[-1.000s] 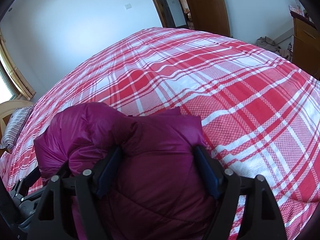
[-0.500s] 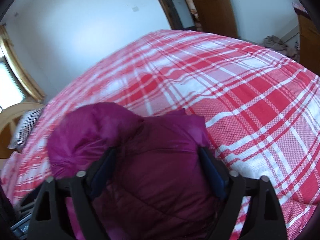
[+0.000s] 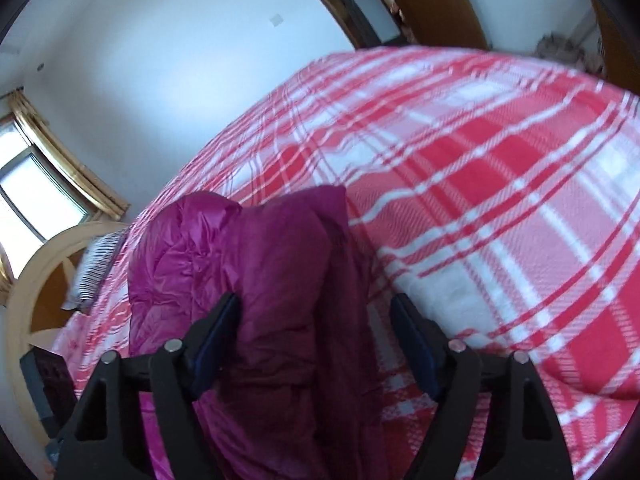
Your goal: Fold large clothes
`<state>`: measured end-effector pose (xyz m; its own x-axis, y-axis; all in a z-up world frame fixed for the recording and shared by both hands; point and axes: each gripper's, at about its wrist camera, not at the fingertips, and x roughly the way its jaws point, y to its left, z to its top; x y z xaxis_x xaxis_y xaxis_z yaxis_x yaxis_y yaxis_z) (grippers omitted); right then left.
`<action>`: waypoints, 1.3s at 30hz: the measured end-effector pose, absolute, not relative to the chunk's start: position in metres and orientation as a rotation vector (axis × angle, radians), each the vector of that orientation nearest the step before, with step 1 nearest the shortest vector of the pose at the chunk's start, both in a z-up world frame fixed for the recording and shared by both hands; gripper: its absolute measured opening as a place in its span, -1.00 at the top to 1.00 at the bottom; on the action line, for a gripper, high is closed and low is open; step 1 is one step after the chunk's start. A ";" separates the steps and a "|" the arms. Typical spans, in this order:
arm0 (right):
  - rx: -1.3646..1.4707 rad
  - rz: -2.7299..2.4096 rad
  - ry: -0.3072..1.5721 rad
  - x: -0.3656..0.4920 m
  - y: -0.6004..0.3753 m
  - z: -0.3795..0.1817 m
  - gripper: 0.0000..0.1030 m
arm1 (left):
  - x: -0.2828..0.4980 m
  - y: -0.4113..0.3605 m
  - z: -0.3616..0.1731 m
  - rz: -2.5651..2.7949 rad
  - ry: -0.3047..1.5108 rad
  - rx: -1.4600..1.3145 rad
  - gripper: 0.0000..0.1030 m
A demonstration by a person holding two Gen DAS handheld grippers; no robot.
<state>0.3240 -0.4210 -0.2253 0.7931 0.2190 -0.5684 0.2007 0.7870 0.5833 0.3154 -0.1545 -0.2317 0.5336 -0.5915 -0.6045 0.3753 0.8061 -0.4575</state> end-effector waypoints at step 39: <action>0.385 0.405 0.621 0.326 -0.223 -0.161 0.60 | 0.209 -0.010 -0.141 -0.315 0.581 -0.072 0.18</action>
